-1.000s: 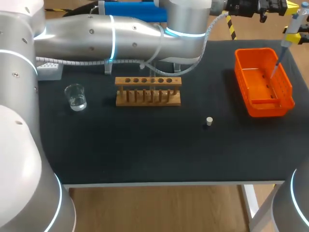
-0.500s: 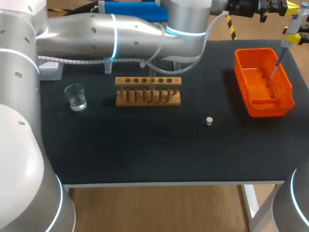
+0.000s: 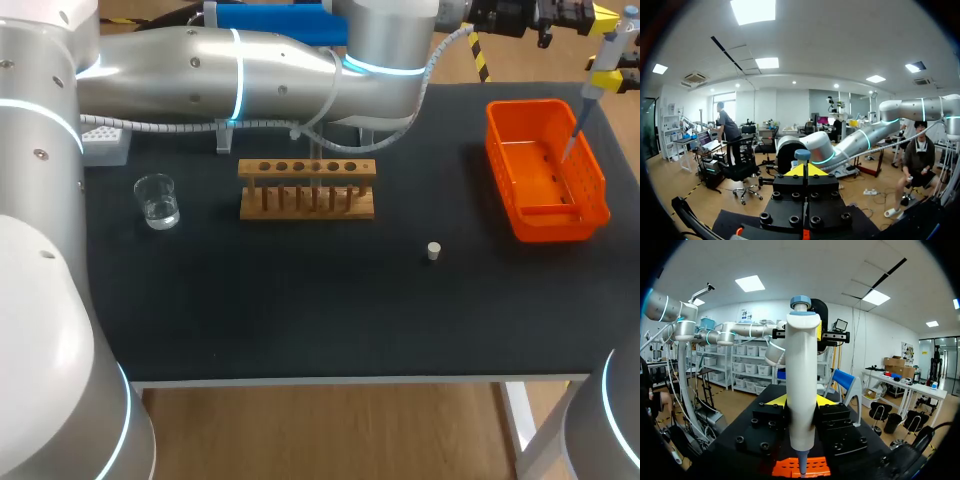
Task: Invert the test tube, pick up the pipette, mount the tip to pipette, aspirate from beaker and dispense into the tube, eject the tip, return the pipette, and cap with the stopper.
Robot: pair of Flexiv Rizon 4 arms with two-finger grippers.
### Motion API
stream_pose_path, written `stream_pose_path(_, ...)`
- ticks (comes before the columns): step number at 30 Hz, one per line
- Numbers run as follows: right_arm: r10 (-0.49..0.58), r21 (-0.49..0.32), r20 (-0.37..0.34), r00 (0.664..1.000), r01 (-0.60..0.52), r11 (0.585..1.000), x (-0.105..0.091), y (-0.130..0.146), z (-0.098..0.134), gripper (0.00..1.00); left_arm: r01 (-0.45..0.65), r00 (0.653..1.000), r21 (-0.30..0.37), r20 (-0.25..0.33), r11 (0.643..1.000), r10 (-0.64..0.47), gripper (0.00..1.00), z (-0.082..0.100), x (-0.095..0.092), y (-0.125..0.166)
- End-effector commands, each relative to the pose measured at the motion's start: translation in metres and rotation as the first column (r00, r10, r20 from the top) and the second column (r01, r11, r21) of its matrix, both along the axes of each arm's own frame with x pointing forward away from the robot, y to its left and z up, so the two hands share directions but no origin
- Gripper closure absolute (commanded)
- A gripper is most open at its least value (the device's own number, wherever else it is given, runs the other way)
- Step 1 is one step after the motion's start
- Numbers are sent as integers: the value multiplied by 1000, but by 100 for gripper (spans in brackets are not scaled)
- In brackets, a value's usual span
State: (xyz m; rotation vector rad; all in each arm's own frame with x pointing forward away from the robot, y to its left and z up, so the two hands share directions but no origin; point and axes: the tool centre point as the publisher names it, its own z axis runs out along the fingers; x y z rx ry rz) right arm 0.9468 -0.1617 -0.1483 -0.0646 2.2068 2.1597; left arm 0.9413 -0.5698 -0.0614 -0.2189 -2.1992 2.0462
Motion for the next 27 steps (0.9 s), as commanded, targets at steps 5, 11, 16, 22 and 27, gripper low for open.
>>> stream_pose_path(5, 0, -3, 1, 1000, 0, 1000, 0, 0, 3, 100, 14, 1000, 20, 0, 1000, -14, 100, -4, 2, -4)
stream_pose_path(11, 0, -3, 1, 1000, 0, 1000, 0, 0, 3, 100, 22, 1000, 26, 5, 999, -22, 100, -5, 2, -5)
stream_pose_path(16, 0, -3, 1, 1000, 0, 1000, 0, 0, 3, 100, 30, 999, 28, 18, 999, -31, 100, -6, 1, -6)
stream_pose_path(22, 0, -3, 1, 1000, 0, 1000, 0, 0, 3, 100, 38, 999, 27, 25, 999, -39, 100, -8, -1, -6)
stream_pose_path(27, 0, -3, 1, 1000, 0, 1000, 0, 0, 3, 100, 45, 999, 27, 21, 999, -46, 100, -11, 0, -7)
